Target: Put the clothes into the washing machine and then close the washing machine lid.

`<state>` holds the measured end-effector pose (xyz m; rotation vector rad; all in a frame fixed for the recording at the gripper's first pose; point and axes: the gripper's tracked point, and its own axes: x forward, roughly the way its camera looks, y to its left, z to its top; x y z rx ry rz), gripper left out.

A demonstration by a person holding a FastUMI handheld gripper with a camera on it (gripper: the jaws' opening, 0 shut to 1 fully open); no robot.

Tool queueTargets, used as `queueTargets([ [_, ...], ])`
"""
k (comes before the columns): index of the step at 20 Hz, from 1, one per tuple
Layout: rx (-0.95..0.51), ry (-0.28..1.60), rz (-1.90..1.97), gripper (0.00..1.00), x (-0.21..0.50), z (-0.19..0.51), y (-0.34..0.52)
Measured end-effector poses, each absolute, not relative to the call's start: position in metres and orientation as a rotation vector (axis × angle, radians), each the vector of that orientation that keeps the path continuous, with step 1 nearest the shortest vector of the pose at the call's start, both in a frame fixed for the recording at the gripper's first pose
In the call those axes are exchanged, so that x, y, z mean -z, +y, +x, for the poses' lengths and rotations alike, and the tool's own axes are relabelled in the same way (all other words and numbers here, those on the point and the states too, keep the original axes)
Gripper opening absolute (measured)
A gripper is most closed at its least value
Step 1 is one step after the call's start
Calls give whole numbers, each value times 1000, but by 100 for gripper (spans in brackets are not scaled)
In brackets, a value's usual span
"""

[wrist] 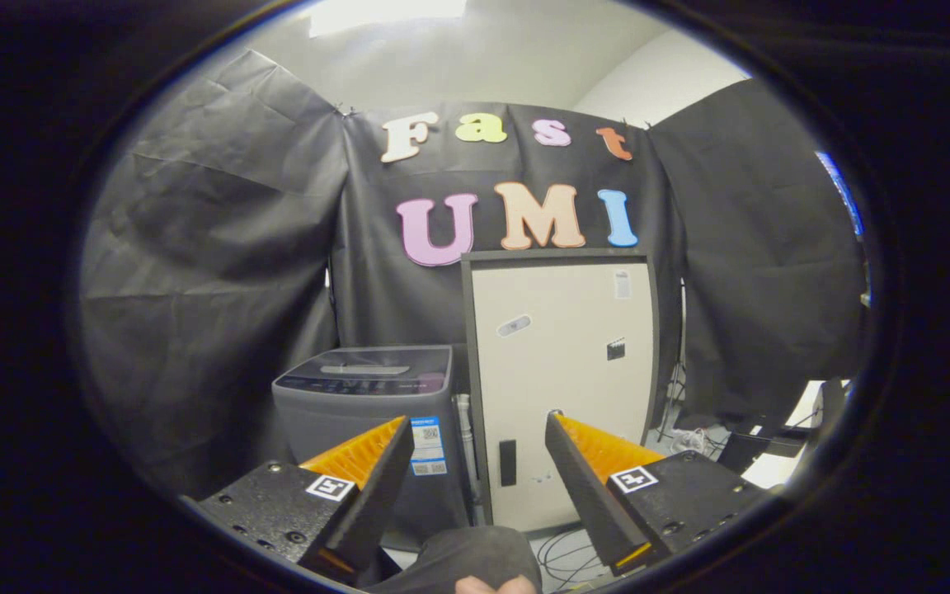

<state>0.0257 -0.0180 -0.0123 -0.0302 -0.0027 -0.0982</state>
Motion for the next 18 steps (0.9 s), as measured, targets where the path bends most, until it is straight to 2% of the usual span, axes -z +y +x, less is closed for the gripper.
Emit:
queueTargets([
  [8,29,22,-62,97,17,24,1],
  [18,27,26,-60,97,16,25,-1],
])
